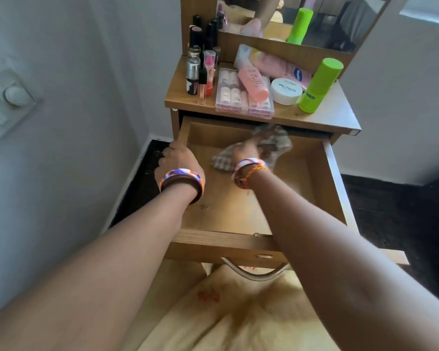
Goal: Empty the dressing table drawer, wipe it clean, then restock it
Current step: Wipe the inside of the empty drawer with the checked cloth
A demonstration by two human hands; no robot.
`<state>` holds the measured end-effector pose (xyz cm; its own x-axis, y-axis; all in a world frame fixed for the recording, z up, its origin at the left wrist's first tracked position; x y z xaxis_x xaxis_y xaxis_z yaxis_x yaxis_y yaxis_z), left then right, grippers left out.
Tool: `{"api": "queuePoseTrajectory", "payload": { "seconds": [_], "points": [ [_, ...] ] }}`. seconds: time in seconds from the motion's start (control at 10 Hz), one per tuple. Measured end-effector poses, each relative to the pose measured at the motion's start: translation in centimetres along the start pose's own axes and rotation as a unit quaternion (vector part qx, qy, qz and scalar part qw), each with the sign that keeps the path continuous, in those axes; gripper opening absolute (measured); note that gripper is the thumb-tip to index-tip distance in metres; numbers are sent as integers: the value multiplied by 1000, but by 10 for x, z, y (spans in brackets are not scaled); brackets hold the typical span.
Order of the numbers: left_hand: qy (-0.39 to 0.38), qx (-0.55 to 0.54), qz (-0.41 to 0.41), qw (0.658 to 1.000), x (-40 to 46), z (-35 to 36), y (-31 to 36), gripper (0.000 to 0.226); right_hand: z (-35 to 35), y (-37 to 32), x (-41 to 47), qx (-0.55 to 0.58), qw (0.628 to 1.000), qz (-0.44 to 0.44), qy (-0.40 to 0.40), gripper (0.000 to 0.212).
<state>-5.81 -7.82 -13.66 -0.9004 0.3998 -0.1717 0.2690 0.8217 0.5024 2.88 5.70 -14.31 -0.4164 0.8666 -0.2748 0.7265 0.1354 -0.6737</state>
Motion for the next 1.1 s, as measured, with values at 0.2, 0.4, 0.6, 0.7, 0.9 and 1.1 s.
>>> {"api": "queuePoseTrajectory", "payload": {
  "seconds": [0.2,0.4,0.6,0.7,0.9,1.1],
  "points": [
    [26,-15,11,1000,2,3,1,42,-35,62,37,-104,987,89,84,97],
    [32,-5,20,999,1,0,4,44,30,-3,-5,-281,944,-161,-64,78],
    [25,-24,15,999,0,1,2,43,30,10,1,-317,925,-207,-40,100],
    [22,-45,13,999,-1,0,2,40,-2,24,4,-305,945,-115,35,95],
    [20,-157,-12,987,-3,-10,-3,37,-9,65,18,-467,871,16,-152,39],
    [1,-288,-87,954,7,-10,-19,35,-6,9,8,-307,942,-91,99,68]
  ]
}}
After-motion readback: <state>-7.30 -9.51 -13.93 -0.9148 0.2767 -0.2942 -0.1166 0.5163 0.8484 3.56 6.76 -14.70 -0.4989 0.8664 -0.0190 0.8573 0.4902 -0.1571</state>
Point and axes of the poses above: each hand's wrist, its own x-axis towards the middle knuckle, its own z-axis out of the palm, y = z × x, the point moved 6 cm from there along x, towards the middle knuckle, and after that the axes turned 12 degrees about -x, right-handed, at the moved point
